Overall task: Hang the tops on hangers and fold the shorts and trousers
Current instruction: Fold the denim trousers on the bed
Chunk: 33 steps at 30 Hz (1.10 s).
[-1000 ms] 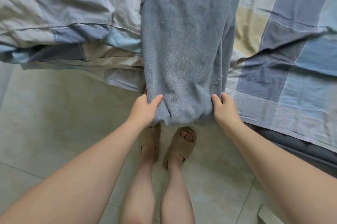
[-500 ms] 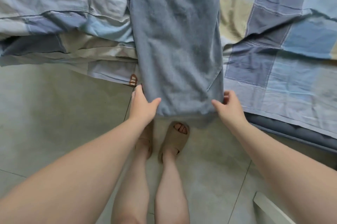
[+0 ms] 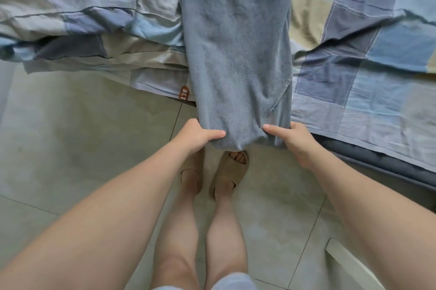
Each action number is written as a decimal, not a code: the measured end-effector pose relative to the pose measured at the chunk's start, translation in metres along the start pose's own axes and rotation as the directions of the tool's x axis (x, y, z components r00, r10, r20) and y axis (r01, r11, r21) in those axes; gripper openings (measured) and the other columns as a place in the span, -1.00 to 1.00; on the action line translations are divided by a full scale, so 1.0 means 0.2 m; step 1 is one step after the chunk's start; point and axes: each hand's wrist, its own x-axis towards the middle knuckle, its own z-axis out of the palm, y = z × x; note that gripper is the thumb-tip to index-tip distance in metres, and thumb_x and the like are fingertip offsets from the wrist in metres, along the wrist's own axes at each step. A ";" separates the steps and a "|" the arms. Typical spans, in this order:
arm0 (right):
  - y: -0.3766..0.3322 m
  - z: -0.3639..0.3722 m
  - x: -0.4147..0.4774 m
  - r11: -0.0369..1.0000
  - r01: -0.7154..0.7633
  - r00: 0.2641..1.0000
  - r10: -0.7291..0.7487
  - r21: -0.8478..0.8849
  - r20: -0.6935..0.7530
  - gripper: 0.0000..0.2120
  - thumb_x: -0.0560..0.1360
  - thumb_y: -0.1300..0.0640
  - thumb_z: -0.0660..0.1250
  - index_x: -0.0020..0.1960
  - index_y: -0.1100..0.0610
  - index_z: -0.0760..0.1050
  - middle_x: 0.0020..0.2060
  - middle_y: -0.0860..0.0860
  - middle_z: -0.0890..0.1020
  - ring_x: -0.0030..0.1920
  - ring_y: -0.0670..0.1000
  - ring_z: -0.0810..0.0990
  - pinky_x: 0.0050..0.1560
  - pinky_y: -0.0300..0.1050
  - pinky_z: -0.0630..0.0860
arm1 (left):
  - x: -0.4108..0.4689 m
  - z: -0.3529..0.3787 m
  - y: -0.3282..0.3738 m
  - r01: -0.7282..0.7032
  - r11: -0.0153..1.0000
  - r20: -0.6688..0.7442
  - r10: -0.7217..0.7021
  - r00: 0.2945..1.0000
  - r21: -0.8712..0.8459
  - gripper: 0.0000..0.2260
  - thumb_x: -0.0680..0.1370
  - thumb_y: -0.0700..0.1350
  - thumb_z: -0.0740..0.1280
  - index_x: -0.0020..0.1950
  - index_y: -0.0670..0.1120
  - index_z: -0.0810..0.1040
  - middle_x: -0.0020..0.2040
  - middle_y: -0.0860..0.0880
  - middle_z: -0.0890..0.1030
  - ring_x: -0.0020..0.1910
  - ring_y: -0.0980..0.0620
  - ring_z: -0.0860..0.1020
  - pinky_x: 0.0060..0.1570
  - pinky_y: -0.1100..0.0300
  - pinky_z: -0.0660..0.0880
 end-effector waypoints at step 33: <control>0.04 1.04 -1.98 0.947 -0.116 0.992 0.124 0.301 -0.009 -0.77 0.49 0.16 0.45 0.10 0.23 0.62 -0.02 0.15 0.74 -0.05 0.14 0.74 -0.03 -0.01 0.66 | -1.91 -1.05 -0.09 0.105 0.985 -0.017 -0.108 0.994 -0.134 -0.77 0.62 -0.05 0.37 0.19 -0.15 0.58 0.04 -0.09 0.68 -0.06 -0.07 0.66 -0.11 0.13 0.57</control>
